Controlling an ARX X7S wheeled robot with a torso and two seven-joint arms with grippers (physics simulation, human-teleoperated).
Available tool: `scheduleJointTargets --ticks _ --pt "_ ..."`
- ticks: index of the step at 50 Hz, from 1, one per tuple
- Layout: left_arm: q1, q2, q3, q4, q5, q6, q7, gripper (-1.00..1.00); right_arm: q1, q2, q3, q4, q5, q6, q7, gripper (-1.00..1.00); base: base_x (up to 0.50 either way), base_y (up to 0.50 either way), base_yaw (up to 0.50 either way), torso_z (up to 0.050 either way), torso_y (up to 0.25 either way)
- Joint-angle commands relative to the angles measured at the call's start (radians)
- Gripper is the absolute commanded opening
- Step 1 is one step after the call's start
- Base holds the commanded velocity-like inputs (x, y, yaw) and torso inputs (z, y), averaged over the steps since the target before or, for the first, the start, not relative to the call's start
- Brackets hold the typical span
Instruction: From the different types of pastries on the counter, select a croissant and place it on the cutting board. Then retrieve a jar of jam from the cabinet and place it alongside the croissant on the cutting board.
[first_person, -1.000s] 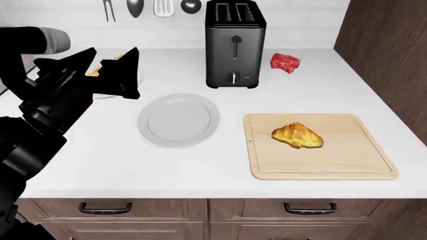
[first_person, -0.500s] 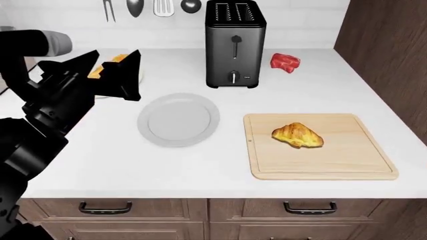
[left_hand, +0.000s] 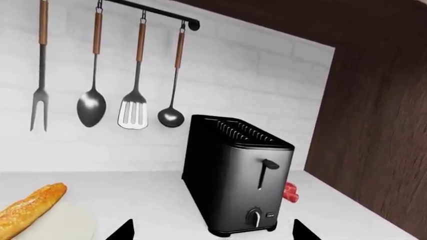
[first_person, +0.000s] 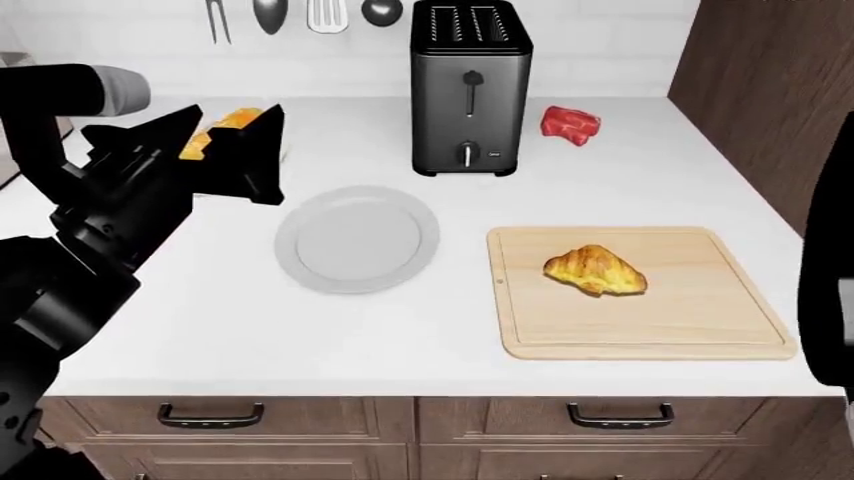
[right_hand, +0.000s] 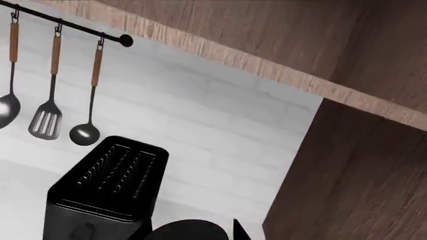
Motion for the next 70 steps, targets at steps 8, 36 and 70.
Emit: scheduleJointTargets --ticks 8,36,70 --pt "-0.008 0.000 0.043 -0.059 0.017 0.043 0.019 1.00 -0.247 0.163 -0.010 -0.265 0.338 0.114 0.255 -1.00 0.00 0.00 0.00 0.002 0.000" --pt "-0.010 -0.001 0.091 -0.124 0.037 0.095 0.035 1.00 -0.580 0.371 0.089 -0.334 1.194 -0.042 0.888 -1.00 0.00 0.00 0.00 0.000 0.001" --pt "0.002 -0.002 0.132 -0.148 0.051 0.138 0.036 1.00 -1.052 0.483 0.126 -0.533 0.727 -0.640 0.867 -1.00 0.00 0.00 0.00 0.000 0.001"
